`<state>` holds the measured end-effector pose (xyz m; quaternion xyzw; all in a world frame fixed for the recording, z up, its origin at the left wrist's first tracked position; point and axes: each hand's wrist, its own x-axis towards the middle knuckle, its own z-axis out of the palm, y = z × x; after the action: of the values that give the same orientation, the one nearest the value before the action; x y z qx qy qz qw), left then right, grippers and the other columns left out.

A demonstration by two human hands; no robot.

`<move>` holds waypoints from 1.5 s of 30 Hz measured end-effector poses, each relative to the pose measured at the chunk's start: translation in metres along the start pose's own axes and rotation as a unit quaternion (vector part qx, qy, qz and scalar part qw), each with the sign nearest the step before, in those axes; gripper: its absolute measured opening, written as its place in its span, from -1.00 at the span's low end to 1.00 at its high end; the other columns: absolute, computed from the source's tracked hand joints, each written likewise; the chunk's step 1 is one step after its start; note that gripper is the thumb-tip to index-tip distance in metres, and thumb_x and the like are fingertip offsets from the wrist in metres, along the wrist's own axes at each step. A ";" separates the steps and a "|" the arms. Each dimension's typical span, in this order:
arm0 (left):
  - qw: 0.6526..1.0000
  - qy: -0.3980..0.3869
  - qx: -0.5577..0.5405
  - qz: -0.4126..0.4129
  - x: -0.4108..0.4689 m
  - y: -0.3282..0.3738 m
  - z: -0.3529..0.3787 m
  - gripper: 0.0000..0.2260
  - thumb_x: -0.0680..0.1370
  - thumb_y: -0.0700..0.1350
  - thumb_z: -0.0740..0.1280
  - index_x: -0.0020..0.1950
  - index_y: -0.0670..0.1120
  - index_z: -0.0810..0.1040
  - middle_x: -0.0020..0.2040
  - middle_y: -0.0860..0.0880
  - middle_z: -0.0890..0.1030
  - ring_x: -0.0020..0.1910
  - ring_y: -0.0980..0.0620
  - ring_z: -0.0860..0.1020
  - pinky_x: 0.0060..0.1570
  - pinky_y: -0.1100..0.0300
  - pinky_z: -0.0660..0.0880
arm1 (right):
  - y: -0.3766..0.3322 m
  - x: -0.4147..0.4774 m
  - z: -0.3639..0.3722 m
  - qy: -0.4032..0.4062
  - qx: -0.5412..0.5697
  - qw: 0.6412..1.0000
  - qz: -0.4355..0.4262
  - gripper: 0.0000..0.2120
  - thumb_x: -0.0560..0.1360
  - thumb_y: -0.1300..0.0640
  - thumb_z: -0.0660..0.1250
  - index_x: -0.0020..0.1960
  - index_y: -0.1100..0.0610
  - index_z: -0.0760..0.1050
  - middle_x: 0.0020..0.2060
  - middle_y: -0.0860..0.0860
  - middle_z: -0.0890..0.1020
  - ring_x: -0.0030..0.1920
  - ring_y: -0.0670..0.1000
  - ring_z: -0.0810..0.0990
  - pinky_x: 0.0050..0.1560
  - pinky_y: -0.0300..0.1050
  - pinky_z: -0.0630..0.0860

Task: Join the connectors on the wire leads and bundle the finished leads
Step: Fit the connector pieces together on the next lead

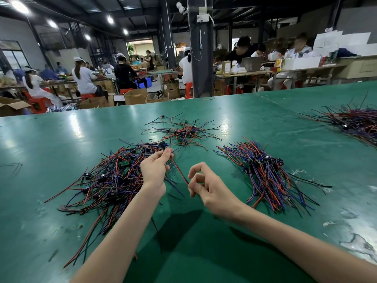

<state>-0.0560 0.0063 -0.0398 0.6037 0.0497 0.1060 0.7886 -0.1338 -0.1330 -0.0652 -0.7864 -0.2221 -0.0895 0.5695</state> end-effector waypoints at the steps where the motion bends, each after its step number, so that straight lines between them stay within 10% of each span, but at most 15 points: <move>1: 1.000 0.005 -0.005 -0.003 0.001 0.001 0.000 -0.90 0.54 -0.23 0.35 -0.16 -0.15 0.61 -0.35 0.06 0.59 -0.52 0.23 0.39 -0.42 0.35 0.36 | 0.002 0.002 -0.002 -0.009 0.010 1.000 0.026 -0.81 0.60 0.30 0.19 -0.04 0.01 0.31 -0.35 -0.05 0.51 -0.49 -0.20 0.35 -0.43 -0.40 0.29; 7: 1.000 -0.003 -0.003 -0.005 -0.003 0.002 0.002 -0.92 0.53 -0.20 0.37 -0.16 -0.12 0.62 -0.30 0.10 0.63 -0.46 0.21 0.37 -0.39 0.36 0.37 | 0.018 0.009 -0.010 -0.016 0.054 0.983 0.173 -0.84 0.60 0.28 0.18 -0.06 0.05 0.29 -0.39 0.01 0.51 -0.64 -0.15 0.22 -0.64 -0.31 0.20; 17: 1.000 -0.004 -0.001 0.006 -0.004 0.000 0.002 -0.91 0.53 -0.19 0.37 -0.16 -0.13 0.62 -0.20 0.02 0.64 -0.43 0.21 0.42 -0.34 0.33 0.36 | 0.015 0.009 -0.010 -0.014 -0.078 0.984 0.158 -0.83 0.59 0.20 0.22 -0.12 0.01 0.28 -0.43 -0.04 0.57 -0.59 -0.19 0.35 -0.54 -0.37 0.28; 28: 0.999 -0.043 0.011 0.007 -0.010 -0.008 0.010 -0.87 0.52 -0.21 0.38 -0.23 -0.12 0.62 -0.35 0.09 0.62 -0.51 0.25 0.42 -0.37 0.32 0.34 | 0.011 0.014 -0.028 -0.024 0.030 0.982 0.187 -0.81 0.53 0.15 0.34 0.12 0.05 0.42 -0.12 0.11 0.71 -0.65 -0.07 0.26 -0.63 -0.26 0.30; 45: 0.983 -0.142 0.101 0.061 -0.039 -0.025 0.027 -0.85 0.54 -0.22 0.35 -0.23 -0.13 0.61 -0.34 -0.01 0.57 -0.39 0.18 0.44 -0.40 0.41 0.36 | 0.010 0.016 -0.030 0.077 0.204 0.954 0.208 -0.88 0.46 0.29 0.39 -0.24 0.28 0.57 -0.47 0.09 0.62 -0.68 -0.16 0.22 -0.69 -0.33 0.20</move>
<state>-0.0862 -0.0340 -0.0592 0.6912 -0.0894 0.0611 0.7145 -0.1118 -0.1600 -0.0577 -0.6730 -0.0228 0.0174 0.7391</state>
